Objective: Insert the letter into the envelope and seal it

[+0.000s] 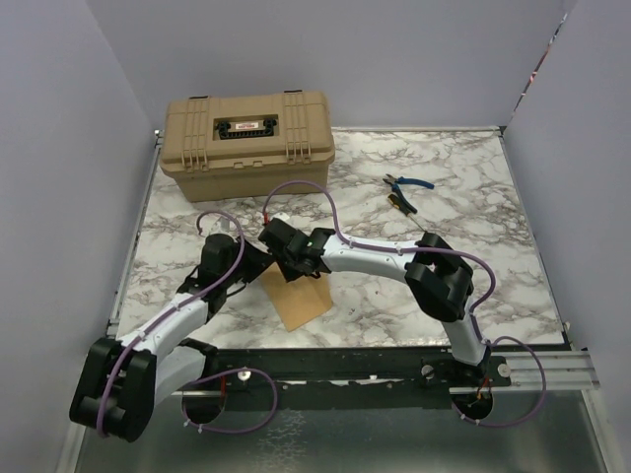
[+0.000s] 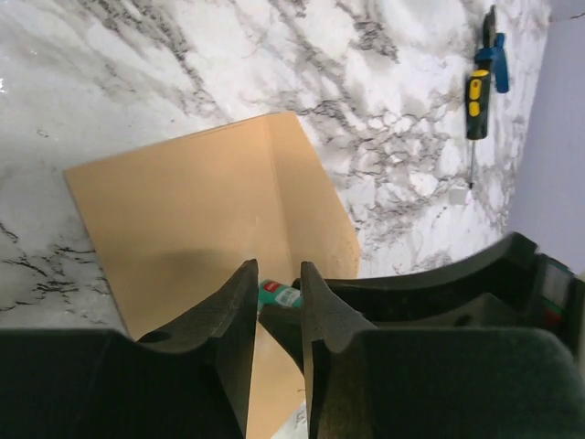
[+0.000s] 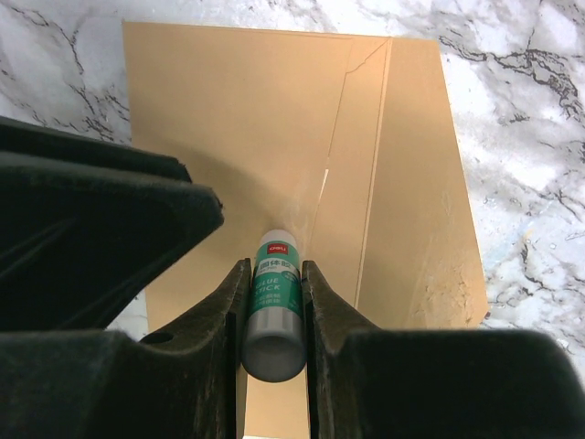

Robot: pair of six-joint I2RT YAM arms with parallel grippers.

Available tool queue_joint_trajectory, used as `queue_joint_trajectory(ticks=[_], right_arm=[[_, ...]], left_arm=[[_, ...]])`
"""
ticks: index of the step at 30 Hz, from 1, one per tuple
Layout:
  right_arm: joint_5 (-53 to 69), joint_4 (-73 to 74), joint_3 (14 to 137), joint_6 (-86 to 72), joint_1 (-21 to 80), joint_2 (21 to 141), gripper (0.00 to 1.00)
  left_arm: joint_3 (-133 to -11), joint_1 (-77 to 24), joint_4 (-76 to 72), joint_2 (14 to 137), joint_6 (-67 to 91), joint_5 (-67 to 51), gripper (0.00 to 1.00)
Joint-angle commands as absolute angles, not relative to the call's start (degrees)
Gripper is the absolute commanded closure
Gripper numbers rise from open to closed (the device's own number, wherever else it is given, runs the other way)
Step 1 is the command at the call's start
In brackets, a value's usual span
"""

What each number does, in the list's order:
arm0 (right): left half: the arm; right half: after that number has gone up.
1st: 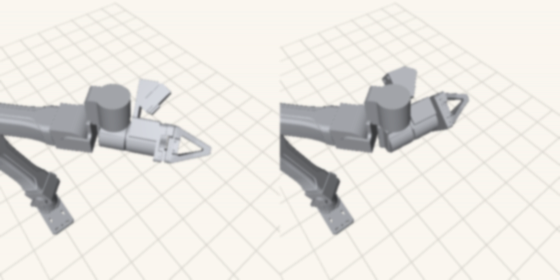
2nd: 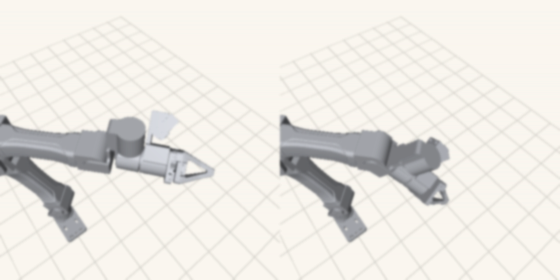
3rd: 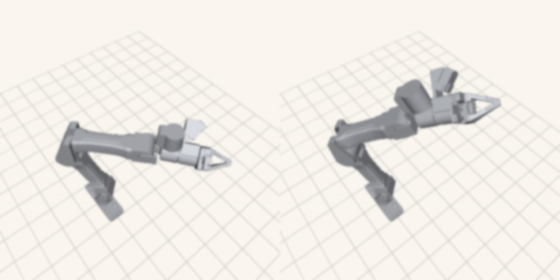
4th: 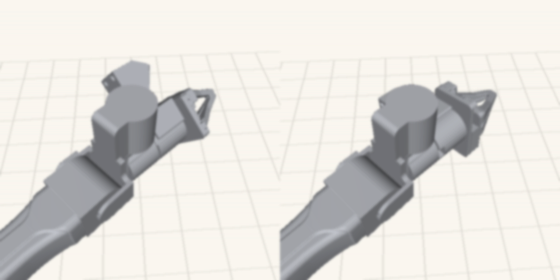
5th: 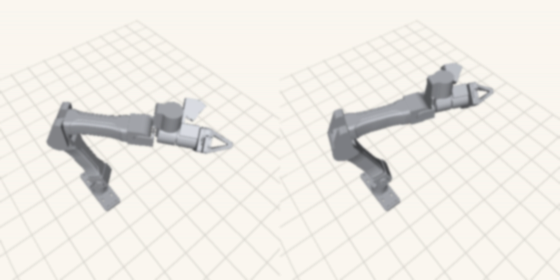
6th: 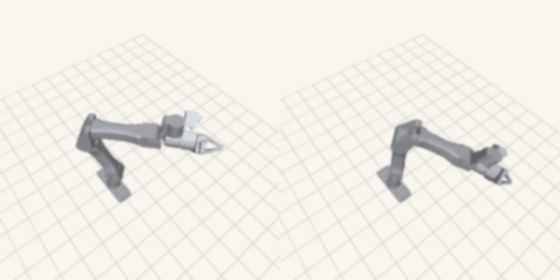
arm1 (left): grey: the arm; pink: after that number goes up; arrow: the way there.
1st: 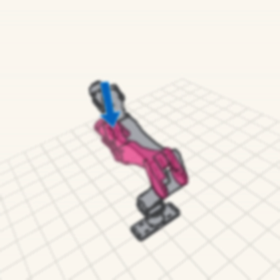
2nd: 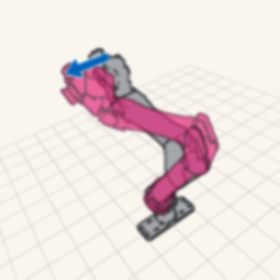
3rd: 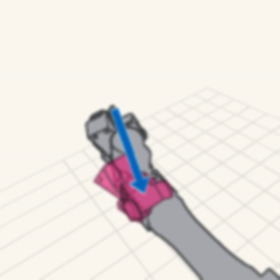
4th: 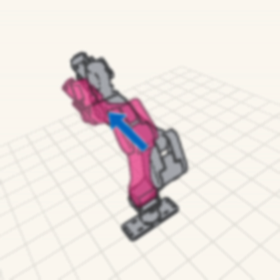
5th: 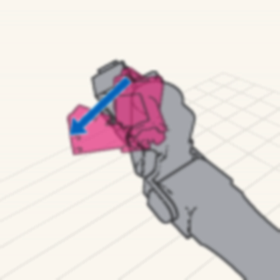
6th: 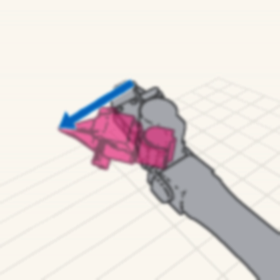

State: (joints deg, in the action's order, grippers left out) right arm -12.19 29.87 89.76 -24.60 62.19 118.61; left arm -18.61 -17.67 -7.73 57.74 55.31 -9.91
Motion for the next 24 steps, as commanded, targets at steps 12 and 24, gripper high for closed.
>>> queue_joint_trajectory(ticks=[12, 24], right_arm=[[-6.7, 39.4, 89.2, -24.6, 63.0, 121.7, 1.0], [4.0, 47.0, 88.1, -25.8, 63.0, 121.5, 1.0]], left_arm=[[-16.7, -17.3, -6.0, 71.2, 57.5, -3.5, 0.93], [-14.9, -17.2, -3.1, 69.8, 59.2, -1.3, 0.94]])
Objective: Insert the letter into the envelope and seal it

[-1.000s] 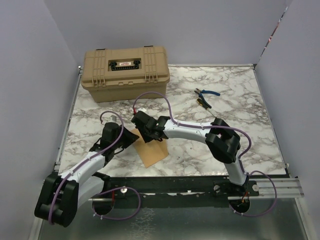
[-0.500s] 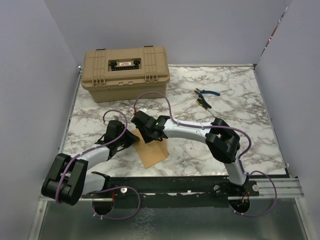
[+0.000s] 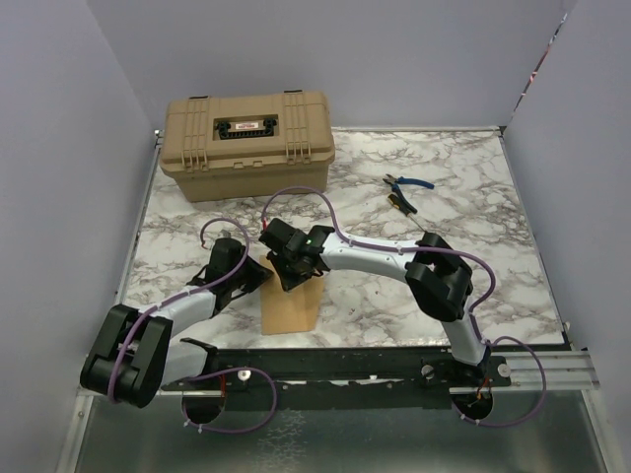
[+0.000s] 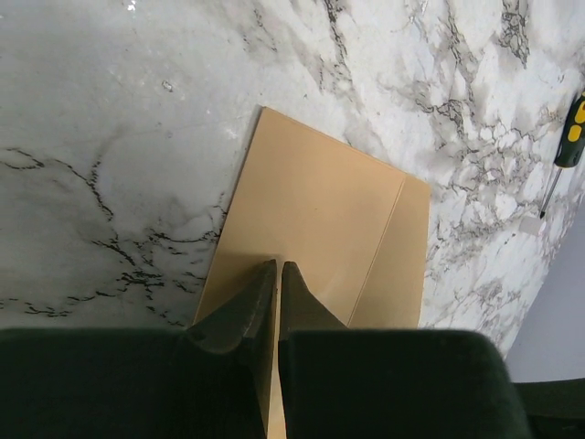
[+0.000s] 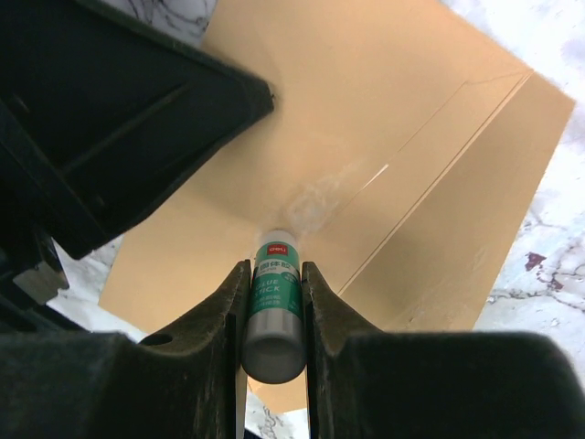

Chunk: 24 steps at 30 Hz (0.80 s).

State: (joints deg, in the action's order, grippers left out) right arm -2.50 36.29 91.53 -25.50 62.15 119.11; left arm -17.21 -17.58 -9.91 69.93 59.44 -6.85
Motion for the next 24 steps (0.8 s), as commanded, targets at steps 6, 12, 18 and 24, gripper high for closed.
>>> queue_joint_trajectory(ticks=[6, 12, 18, 24], right_arm=[[6.0, 44.9, 89.0, -25.0, 63.1, 121.4, 1.0], [-2.0, 44.8, 87.2, -26.9, 63.0, 121.3, 1.0], [-13.0, 35.3, 85.2, -27.2, 62.9, 120.4, 1.0], [-14.5, 35.9, 91.6, -27.4, 61.6, 124.1, 1.0]], left_arm=[[-14.6, -17.3, -2.6, 69.7, 59.2, -1.1, 0.95], [-14.6, -17.3, -2.3, 69.5, 58.9, -1.1, 0.95], [-14.5, -17.3, -1.8, 69.5, 57.9, -1.7, 0.95], [-14.7, -17.1, -1.8, 70.0, 57.3, -2.0, 0.95]])
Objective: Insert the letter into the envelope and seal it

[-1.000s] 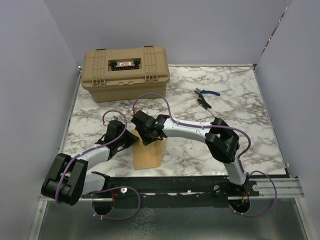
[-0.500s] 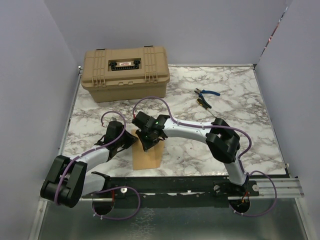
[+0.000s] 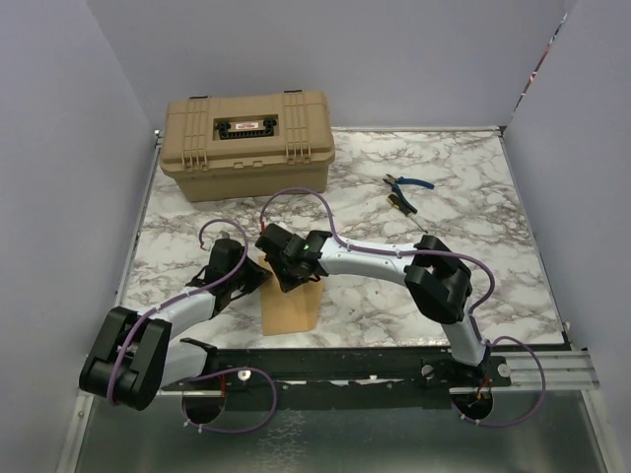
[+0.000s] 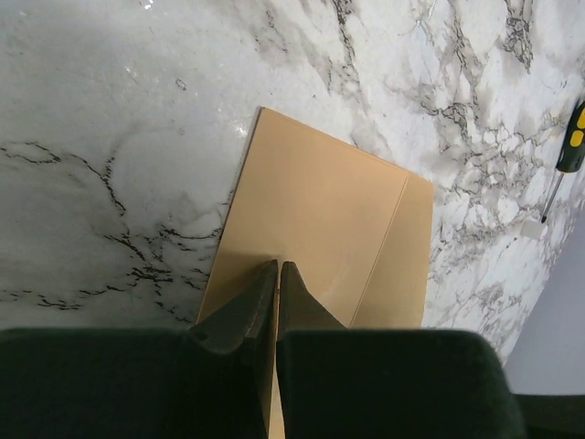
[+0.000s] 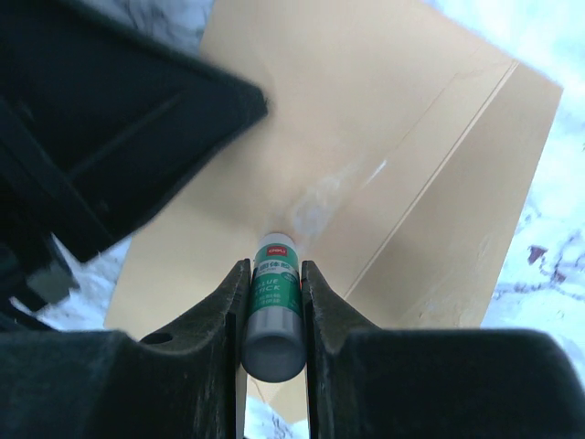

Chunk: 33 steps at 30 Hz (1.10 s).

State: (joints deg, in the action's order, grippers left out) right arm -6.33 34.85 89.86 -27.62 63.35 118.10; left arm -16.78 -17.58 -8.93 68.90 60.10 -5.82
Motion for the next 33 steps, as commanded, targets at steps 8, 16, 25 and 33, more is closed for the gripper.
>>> queue_joint_trajectory(ticks=[8, 16, 25, 33], right_arm=[[-11.9, 38.5, 93.5, -26.7, 60.9, 124.2, 1.0], [-3.4, 37.4, 86.1, -22.7, 64.0, 118.6, 1.0], [-0.4, 36.6, 84.2, -22.1, 65.2, 117.1, 1.0], [-10.0, 38.4, 90.2, -24.5, 63.8, 121.4, 1.0]], left_arm=[[-14.8, -17.2, -1.7, 70.4, 57.1, -2.0, 0.95], [-14.9, -17.1, -1.4, 71.2, 57.2, -1.5, 0.95], [-14.9, -17.1, -1.3, 71.5, 57.4, -1.3, 0.96], [-14.8, -17.0, -1.2, 71.3, 57.3, -1.5, 0.96]])
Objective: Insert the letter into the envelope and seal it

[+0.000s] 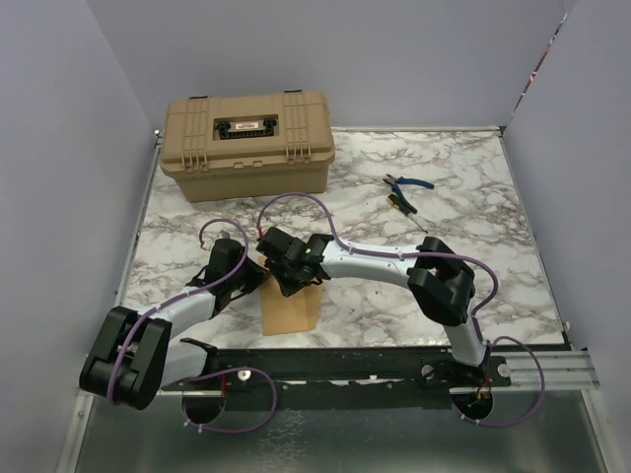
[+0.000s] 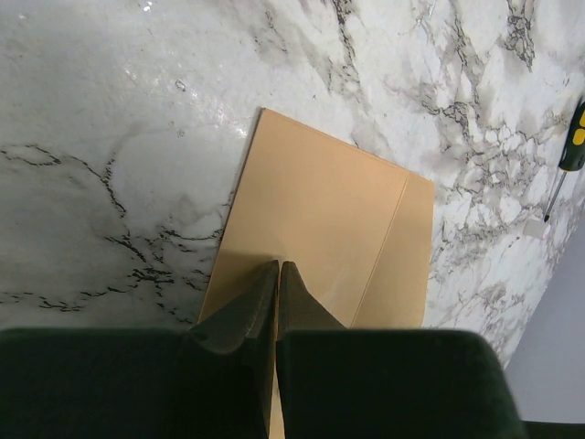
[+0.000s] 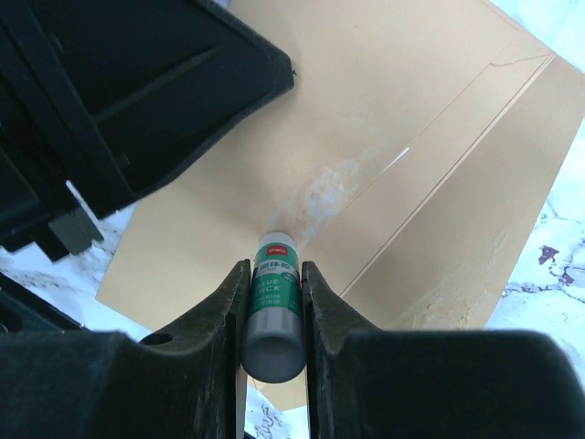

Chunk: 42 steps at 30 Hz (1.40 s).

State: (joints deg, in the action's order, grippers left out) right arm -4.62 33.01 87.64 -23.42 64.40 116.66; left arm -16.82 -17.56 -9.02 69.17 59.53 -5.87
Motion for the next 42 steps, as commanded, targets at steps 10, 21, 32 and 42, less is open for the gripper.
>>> queue_joint_trajectory(ticks=[10, 21, 32, 42], right_arm=[[-13.1, 40.1, 91.3, -25.4, 62.4, 120.9, 1.0], [-4.2, 37.6, 84.7, -24.1, 66.1, 116.0, 1.0], [-9.9, 37.1, 89.4, -24.7, 64.7, 120.5, 0.99], [-12.9, 38.7, 96.5, -23.0, 61.7, 125.5, 1.0]], left_arm=[[-15.1, -17.0, -0.9, 71.0, 57.3, -1.5, 0.96], [-14.4, -16.9, -0.9, 70.7, 57.3, -1.2, 0.96], [-14.2, -16.8, -1.0, 70.7, 57.3, -1.4, 0.96], [-14.7, -16.7, -1.0, 71.5, 56.9, -1.5, 0.96]])
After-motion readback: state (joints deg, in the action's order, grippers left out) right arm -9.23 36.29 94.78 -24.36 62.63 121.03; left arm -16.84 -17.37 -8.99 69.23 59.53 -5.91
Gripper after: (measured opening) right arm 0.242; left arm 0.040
